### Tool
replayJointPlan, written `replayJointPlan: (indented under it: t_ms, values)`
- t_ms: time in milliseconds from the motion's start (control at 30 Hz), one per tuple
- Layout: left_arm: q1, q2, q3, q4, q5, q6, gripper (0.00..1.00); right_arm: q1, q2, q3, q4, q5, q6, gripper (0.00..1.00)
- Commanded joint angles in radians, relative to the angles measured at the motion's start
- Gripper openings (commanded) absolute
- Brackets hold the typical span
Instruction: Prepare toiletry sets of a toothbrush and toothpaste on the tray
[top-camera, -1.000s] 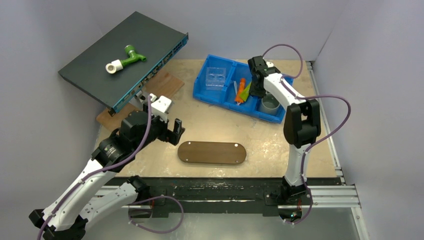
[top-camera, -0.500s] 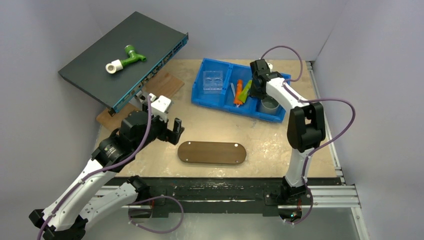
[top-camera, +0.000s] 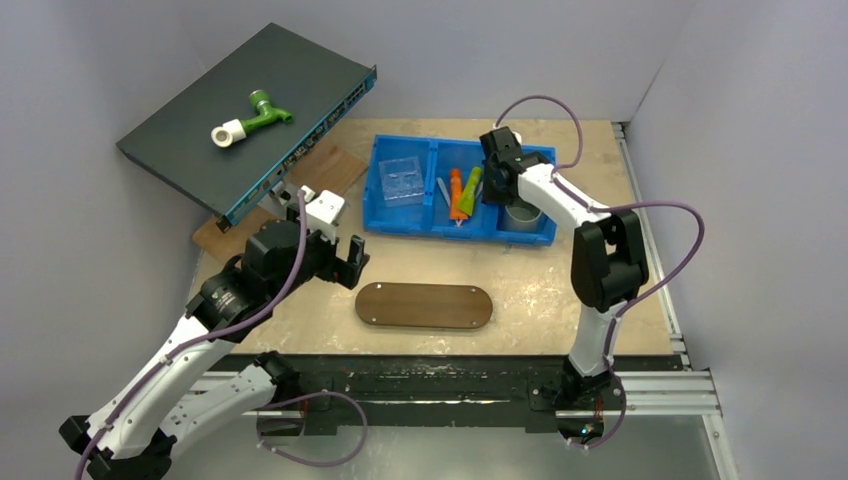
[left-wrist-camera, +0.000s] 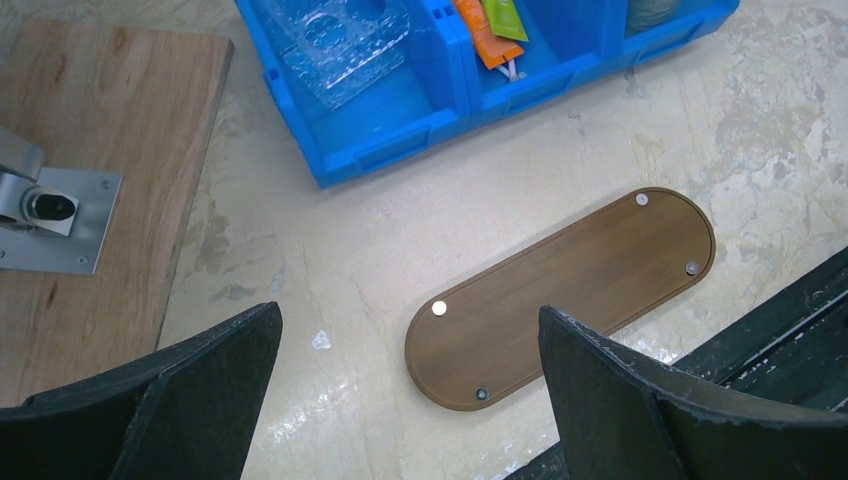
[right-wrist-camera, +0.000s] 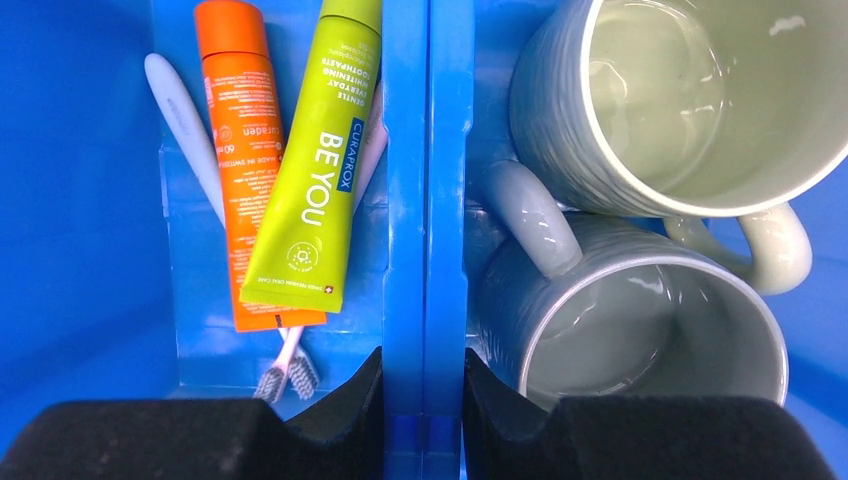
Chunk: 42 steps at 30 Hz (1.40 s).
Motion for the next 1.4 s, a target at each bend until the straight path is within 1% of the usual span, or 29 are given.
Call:
replayJointPlan:
  t_ms: [0,167,367,600,733,967,1033,1100,1233,1367]
  values:
    - [0.003,-0.001,0.003,0.039,-0.010,0.003,1.00,0.075,-0.061,0.004,0.046,-0.149,0.015,0.00]
    - [0.005,-0.001,0.003,0.037,-0.011,0.003,1.00,0.118,-0.061,0.022,0.035,-0.141,0.027,0.00]
    - [0.004,-0.007,0.003,0.036,-0.012,0.003,1.00,0.154,-0.057,0.027,0.042,-0.140,0.083,0.00]
    - [0.005,-0.010,0.002,0.034,-0.013,0.003,1.00,0.169,-0.052,0.027,0.058,-0.125,0.157,0.00]
    - [0.004,-0.010,0.002,0.034,-0.012,0.004,1.00,0.190,-0.037,0.048,0.053,-0.134,0.168,0.00]
    - [0.005,-0.008,0.000,0.034,-0.021,0.004,1.00,0.196,-0.031,0.114,-0.024,-0.089,0.146,0.00]
    - [0.004,-0.002,0.001,0.035,-0.020,0.006,1.00,0.196,-0.033,0.133,-0.048,-0.068,0.134,0.05]
    - [0.005,0.002,0.003,0.034,-0.020,0.007,1.00,0.195,-0.040,0.144,-0.068,-0.046,0.121,0.17]
    - [0.006,0.010,0.004,0.034,-0.020,0.008,1.00,0.196,-0.053,0.163,-0.100,-0.012,0.102,0.32]
    - [0.008,0.017,0.004,0.035,-0.022,0.009,1.00,0.196,-0.086,0.165,-0.120,0.009,0.089,0.42]
